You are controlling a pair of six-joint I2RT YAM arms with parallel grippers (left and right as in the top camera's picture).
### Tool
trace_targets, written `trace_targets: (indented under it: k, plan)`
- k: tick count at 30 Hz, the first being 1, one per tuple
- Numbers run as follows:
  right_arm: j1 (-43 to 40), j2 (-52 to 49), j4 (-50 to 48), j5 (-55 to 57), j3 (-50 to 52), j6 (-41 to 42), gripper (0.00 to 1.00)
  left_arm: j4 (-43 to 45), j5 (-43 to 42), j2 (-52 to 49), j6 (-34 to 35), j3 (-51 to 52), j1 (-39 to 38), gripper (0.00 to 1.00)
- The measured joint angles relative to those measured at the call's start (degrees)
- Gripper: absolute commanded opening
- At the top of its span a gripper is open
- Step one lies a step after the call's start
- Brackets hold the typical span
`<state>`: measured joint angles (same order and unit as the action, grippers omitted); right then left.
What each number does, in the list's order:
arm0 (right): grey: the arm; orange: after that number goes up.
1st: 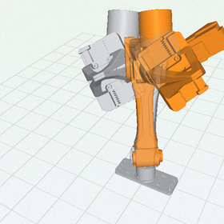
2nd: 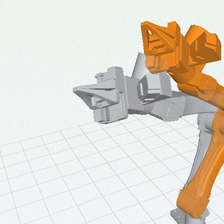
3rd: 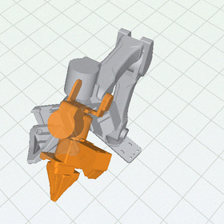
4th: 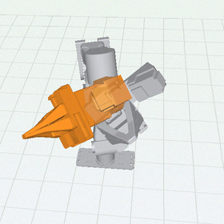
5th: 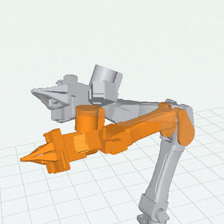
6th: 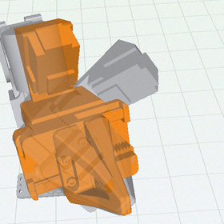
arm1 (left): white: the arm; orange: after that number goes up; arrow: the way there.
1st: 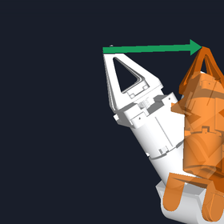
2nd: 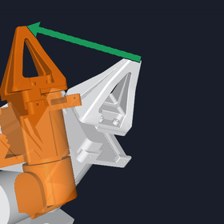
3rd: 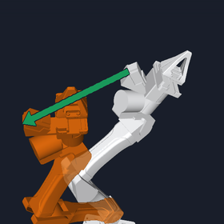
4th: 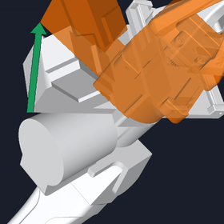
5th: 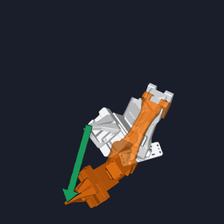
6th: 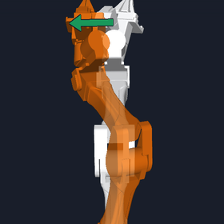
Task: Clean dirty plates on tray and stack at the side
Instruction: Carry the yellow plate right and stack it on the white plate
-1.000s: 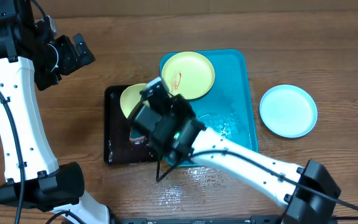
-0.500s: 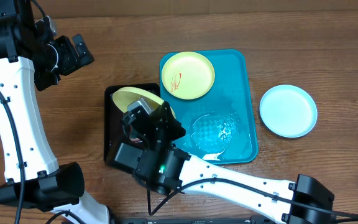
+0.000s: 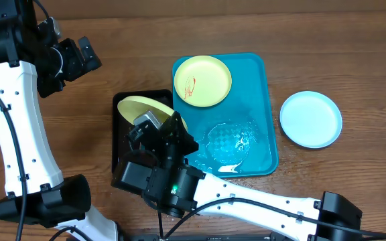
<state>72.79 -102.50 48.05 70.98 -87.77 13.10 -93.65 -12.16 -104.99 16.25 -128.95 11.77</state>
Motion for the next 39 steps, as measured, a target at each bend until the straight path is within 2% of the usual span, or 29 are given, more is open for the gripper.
trace_targets:
  k: [20, 24, 27, 31, 35, 39]
  plan:
    - [-0.02, 0.02, 0.02, -0.15, 0.00, 0.02, 0.04, 0.00, 0.00, 0.00, 0.00, 0.00, 0.00, 1.00]
    - [-0.81, 0.02, 1.03, -3.48, 0.00, 3.15, 0.04, 0.00, 0.00, 0.00, 0.00, 0.00, 0.00, 1.00]
    - [-3.93, 0.02, 1.99, -10.56, 0.00, 7.93, 0.04, 0.00, 0.04, 0.00, 0.00, 0.00, 0.00, 1.00]
    - [-13.09, 0.28, 2.10, -27.63, 0.00, 12.26, 0.04, 0.02, 0.22, 0.00, 0.00, 0.00, 0.00, 1.00]
    - [-26.51, 2.51, 3.02, -48.50, 0.00, 13.88, 0.04, 0.00, 0.22, 0.00, 0.02, 0.00, 0.00, 1.00]
    - [-41.57, 7.67, 5.79, -64.52, 0.00, 14.38, 0.04, 0.00, 0.24, 0.00, 0.02, 0.00, 0.00, 1.00]
